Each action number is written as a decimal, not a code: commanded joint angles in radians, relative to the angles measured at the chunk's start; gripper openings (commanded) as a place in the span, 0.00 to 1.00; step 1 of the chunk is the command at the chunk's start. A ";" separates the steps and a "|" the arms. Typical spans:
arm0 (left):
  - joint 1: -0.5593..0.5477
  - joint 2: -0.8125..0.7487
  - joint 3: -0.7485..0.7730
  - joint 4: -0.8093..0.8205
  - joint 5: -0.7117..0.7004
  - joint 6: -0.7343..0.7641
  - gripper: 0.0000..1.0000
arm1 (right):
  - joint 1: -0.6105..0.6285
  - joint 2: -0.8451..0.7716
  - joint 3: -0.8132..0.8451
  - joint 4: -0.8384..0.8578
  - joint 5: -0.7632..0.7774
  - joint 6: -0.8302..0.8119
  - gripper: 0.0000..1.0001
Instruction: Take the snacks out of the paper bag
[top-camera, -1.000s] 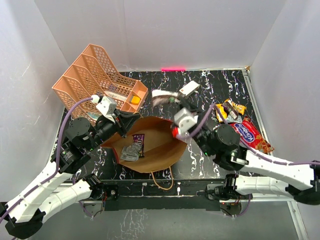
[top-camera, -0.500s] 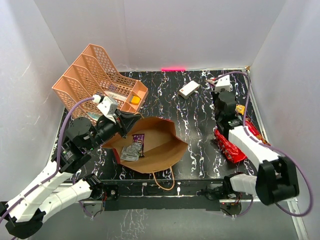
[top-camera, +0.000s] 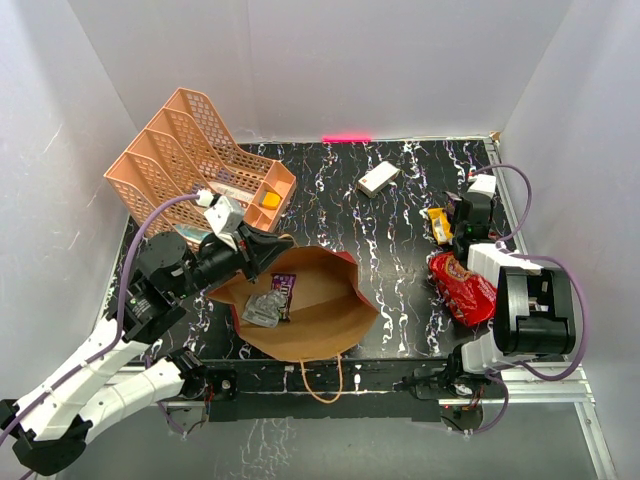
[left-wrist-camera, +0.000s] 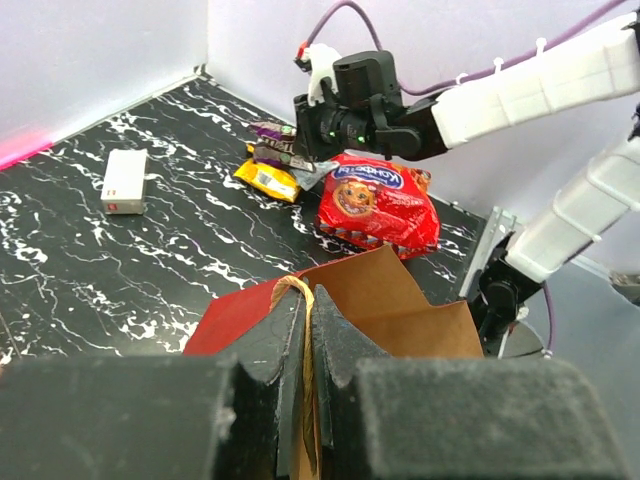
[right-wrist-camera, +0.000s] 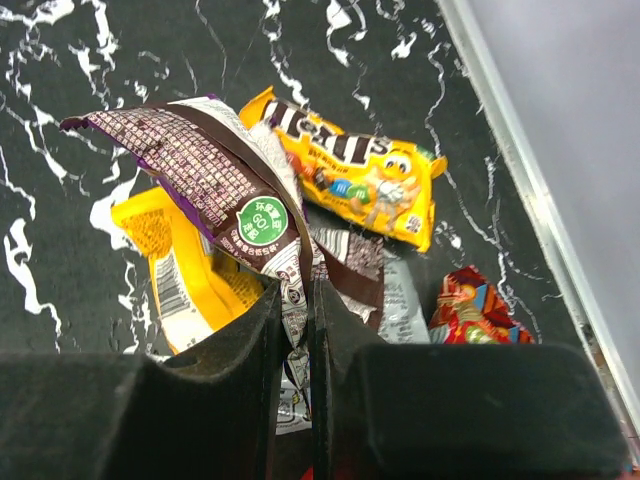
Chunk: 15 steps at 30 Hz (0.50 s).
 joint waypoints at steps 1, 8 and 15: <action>-0.004 0.010 0.034 0.040 0.087 -0.004 0.04 | -0.006 0.006 -0.021 0.081 -0.026 0.053 0.16; -0.004 0.005 0.038 0.041 0.093 0.001 0.04 | -0.009 -0.022 -0.027 0.062 -0.041 0.044 0.26; -0.004 0.002 0.043 0.025 0.065 0.016 0.04 | -0.010 -0.204 0.127 -0.103 -0.110 0.054 0.66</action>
